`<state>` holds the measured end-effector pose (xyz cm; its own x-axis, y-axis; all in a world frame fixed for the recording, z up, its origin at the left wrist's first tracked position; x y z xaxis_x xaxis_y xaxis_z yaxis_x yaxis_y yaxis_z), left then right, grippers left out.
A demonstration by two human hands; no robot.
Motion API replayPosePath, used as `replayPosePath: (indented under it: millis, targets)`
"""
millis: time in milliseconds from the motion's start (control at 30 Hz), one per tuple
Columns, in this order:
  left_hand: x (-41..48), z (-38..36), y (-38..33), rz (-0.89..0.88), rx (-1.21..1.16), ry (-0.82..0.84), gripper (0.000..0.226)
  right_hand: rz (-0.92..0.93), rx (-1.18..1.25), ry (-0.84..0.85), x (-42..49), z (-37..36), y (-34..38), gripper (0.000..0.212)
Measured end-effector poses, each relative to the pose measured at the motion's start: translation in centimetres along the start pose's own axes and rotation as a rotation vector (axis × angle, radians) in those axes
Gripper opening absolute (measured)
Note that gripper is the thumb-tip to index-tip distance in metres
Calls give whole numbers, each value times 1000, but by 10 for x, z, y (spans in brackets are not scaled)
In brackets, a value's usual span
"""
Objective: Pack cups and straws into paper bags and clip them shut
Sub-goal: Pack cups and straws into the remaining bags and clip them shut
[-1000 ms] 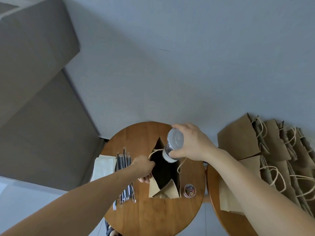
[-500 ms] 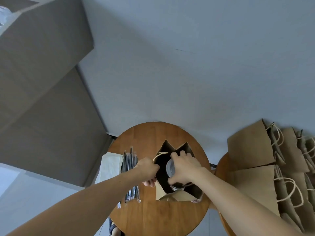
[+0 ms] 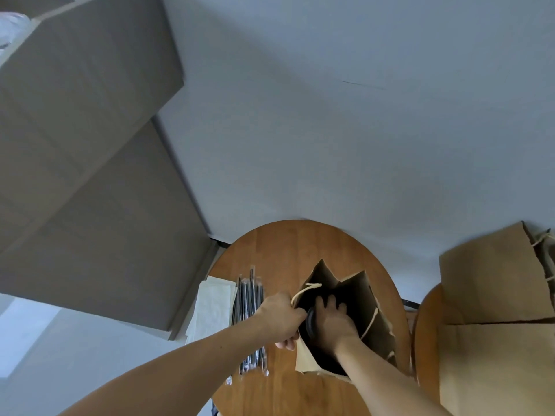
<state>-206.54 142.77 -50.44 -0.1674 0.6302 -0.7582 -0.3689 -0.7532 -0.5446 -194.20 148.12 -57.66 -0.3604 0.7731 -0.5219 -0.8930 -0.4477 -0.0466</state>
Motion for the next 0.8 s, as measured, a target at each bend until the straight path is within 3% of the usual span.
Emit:
replayPosePath:
  millis: [267, 633, 700, 800]
  targets:
    - [4, -4, -3, -64, -5, 9, 12, 76, -66, -43, 8, -14, 5, 65]
    - [1, 3, -8, -116, 62, 1, 18, -44, 81, 70, -9, 5, -5, 85]
    - [-4, 4, -12, -128, 85, 25, 22, -31, 150, 61, -23, 33, -5, 72]
    - [-10, 9, -18, -134, 127, 35, 25, 41, 268, 5, -48, 86, -11, 33]
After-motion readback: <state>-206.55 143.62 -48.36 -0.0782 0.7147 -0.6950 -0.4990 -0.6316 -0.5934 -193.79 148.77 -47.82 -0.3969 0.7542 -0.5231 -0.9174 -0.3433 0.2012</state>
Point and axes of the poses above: each hand's wrist, its own x-axis towards the middle knuckle, its own z-axis out of the back of the hand, y = z × x, the point moved 10 cm from there along x, towards the middle knuckle, and after that the axes turned 6 degrees about -y, right-handed, at the moved point
